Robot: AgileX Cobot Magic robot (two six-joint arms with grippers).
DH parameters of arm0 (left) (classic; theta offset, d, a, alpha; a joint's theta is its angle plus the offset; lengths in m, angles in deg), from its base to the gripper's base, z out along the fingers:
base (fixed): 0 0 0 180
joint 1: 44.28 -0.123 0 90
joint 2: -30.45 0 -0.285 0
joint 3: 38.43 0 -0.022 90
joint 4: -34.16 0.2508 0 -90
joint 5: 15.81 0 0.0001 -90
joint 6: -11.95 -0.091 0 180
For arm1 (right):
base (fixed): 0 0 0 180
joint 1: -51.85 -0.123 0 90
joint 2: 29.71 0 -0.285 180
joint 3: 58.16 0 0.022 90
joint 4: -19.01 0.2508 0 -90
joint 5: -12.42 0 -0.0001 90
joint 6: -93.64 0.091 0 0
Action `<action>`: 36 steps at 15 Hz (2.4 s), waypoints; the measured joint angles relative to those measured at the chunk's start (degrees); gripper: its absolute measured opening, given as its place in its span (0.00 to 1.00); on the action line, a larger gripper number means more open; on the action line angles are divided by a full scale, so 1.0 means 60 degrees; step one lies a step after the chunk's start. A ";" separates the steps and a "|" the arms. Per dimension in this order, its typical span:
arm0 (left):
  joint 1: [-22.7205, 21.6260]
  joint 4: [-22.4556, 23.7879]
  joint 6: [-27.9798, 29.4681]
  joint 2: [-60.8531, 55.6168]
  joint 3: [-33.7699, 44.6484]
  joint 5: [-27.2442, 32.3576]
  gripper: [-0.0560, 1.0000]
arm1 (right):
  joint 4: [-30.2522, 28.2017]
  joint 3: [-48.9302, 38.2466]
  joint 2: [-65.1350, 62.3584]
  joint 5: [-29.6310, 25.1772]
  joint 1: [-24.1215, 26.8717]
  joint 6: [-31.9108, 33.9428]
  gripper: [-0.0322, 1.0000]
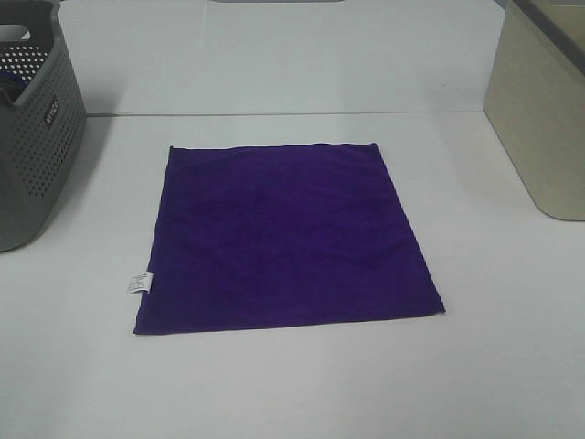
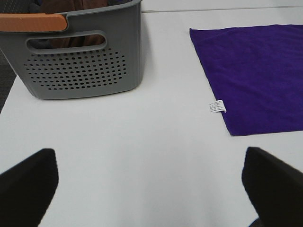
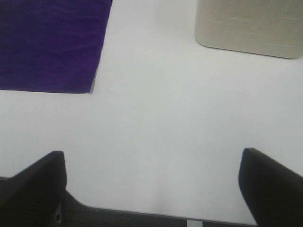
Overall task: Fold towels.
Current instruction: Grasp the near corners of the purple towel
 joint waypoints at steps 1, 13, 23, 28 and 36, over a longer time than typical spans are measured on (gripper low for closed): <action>0.0000 0.0000 0.0010 0.0000 0.0000 0.0000 0.99 | -0.0067 0.0000 0.0000 0.0000 0.0000 0.0000 0.96; 0.0000 0.0000 0.0210 0.0000 0.0000 0.0000 0.99 | 0.0344 0.0000 0.0000 0.0000 0.0000 0.0000 0.96; 0.0000 0.0000 0.0210 0.0000 0.0000 0.0000 0.99 | 0.0344 0.0000 0.0000 0.0000 0.0000 0.0010 0.96; 0.0000 0.0000 0.0210 0.0000 0.0000 0.0000 0.99 | 0.0344 0.0000 0.0000 0.0000 0.0000 0.0010 0.96; 0.0000 0.0000 0.0210 0.0000 0.0000 0.0000 0.99 | 0.0344 0.0000 0.0000 0.0000 0.0000 0.0010 0.96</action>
